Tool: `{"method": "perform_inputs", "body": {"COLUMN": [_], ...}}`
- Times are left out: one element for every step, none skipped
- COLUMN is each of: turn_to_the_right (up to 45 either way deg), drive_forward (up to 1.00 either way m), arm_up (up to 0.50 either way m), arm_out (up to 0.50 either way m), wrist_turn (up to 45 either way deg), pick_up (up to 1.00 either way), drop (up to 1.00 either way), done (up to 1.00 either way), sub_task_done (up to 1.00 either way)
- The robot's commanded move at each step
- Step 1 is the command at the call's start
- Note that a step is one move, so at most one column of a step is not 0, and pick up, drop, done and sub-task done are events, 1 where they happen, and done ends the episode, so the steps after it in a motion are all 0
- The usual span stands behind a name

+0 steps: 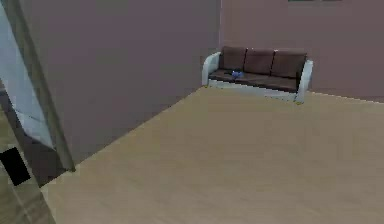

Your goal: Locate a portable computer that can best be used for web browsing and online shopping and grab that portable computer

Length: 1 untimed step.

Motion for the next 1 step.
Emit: {"method": "perform_inputs", "body": {"turn_to_the_right": [-45.0], "drive_forward": [0.0], "arm_up": [0.0], "arm_out": [0.0], "wrist_turn": [0.0], "pick_up": [0.0], "drop": [0.0], "done": [0.0], "sub_task_done": [0.0]}}
